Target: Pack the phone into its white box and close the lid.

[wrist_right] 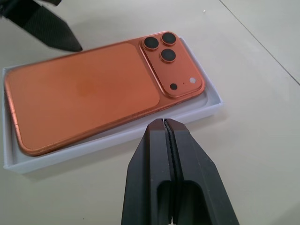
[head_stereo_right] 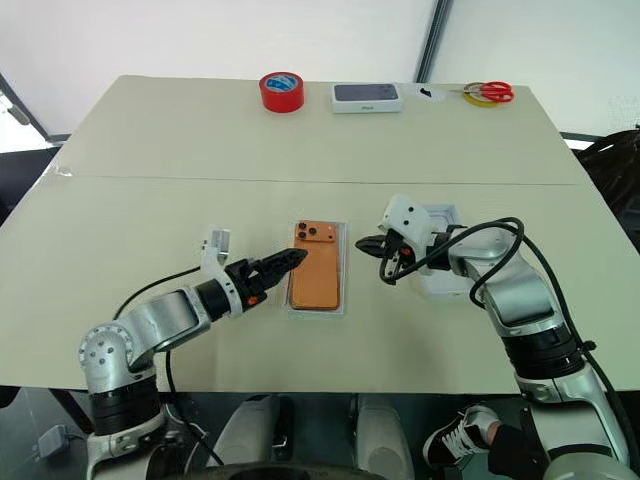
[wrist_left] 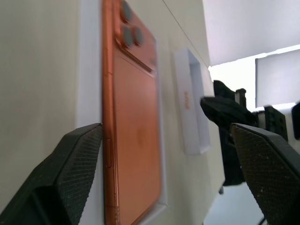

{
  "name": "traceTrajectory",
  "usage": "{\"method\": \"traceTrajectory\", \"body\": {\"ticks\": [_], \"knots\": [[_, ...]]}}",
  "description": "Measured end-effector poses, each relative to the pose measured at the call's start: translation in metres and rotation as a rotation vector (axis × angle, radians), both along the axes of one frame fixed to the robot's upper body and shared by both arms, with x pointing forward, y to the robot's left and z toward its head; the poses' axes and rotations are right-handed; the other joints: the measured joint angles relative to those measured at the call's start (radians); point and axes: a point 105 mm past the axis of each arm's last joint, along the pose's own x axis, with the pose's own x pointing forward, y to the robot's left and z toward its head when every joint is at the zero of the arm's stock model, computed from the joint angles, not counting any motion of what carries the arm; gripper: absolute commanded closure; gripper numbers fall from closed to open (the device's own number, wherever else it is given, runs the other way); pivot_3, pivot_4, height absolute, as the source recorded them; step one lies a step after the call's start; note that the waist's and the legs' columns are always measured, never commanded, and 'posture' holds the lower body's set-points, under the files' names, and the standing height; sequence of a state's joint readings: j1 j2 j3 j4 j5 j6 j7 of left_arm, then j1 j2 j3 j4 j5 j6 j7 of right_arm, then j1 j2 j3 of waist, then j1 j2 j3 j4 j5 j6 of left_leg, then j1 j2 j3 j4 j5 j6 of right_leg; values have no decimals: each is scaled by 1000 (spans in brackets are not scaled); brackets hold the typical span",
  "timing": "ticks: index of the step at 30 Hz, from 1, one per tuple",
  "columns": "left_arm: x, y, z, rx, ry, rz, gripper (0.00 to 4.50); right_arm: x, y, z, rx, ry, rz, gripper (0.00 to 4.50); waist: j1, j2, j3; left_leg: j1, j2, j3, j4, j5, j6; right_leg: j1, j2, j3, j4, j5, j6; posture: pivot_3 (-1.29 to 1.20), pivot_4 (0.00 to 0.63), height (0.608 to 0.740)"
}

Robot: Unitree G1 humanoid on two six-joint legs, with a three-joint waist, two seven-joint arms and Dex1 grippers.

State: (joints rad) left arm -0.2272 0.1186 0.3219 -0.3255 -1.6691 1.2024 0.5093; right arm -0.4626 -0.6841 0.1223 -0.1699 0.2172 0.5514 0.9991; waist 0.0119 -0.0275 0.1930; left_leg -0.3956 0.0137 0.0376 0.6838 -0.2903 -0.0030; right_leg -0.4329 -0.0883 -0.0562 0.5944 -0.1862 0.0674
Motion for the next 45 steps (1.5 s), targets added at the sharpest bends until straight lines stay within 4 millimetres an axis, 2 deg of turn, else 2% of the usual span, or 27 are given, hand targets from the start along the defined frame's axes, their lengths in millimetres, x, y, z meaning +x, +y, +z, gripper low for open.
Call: {"method": "traceTrajectory", "body": {"ticks": [6,7,8,9,13,16,20,25,28,33,38,42,45], "knots": [[5,30,12,160,-87,22,44,5,3,-4,-33,-16,-7,4500,2,0,0,0,-1,1,0,0,0,0,0,0,0,0,0,0,150,730],[5,34,15,197,-114,25,425,8,2,-4,-44,-23,-20,4500,2,0,0,0,-1,1,0,0,0,0,0,0,0,0,0,0,150,730],[6,38,17,247,-142,27,550,11,1,-5,-56,-27,-34,4500,2,0,0,0,-1,1,0,0,0,0,0,0,0,0,0,0,150,730],[7,42,17,314,-172,24,870,15,0,-6,-68,-28,-48,4500,1,0,0,0,-2,2,0,0,0,0,0,0,0,0,0,0,150,730],[10,56,13,555,-271,20,2934,20,-4,-16,-129,-24,-78,4500,1,1,0,0,-1,4,-1,0,0,-1,0,0,-1,0,-1,0,150,730],[13,57,6,643,-306,2,4461,19,-4,-21,-164,-24,-77,4500,2,1,1,0,-1,5,-1,0,0,-1,0,1,-1,0,-1,0,150,730],[15,41,-2,727,-355,-82,4461,18,-3,-29,-234,-28,-61,4500,1,1,1,-1,0,5,-1,0,0,-2,0,1,-1,0,0,0,150,730],[22,2,-13,762,-400,-230,4461,8,15,-40,-295,-13,-5,4500,0,1,1,-1,-1,5,-1,0,0,-2,0,1,-1,0,0,0,150,730],[24,-8,-25,783,-378,-288,4461,8,18,-41,-304,-9,-20,4500,-1,1,1,-1,0,5,-1,0,0,-2,1,1,0,0,0,0,150,730],[25,-21,-26,789,-397,-347,4461,5,20,-41,-314,1,-44,4500,3,1,0,-1,0,4,0,0,0,-2,0,1,0,0,0,0,150,730],[28,-36,-26,780,-412,-400,4461,-3,7,-40,-354,9,-62,4500,13,1,0,-2,-1,4,0,0,1,-1,-2,1,-1,0,0,0,150,730],[28,-57,-27,755,-433,-471,4461,-8,-14,-39,-395,25,-96,4500,33,1,0,-2,-2,3,1,-1,2,-1,-2,0,-1,-1,1,0,150,730],[25,-82,-28,710,-440,-547,4461,-15,-38,-38,-438,37,-141,4500,43,2,0,-4,-4,3,2,-1,3,-1,-3,0,-2,-1,2,0,150,730]]}}
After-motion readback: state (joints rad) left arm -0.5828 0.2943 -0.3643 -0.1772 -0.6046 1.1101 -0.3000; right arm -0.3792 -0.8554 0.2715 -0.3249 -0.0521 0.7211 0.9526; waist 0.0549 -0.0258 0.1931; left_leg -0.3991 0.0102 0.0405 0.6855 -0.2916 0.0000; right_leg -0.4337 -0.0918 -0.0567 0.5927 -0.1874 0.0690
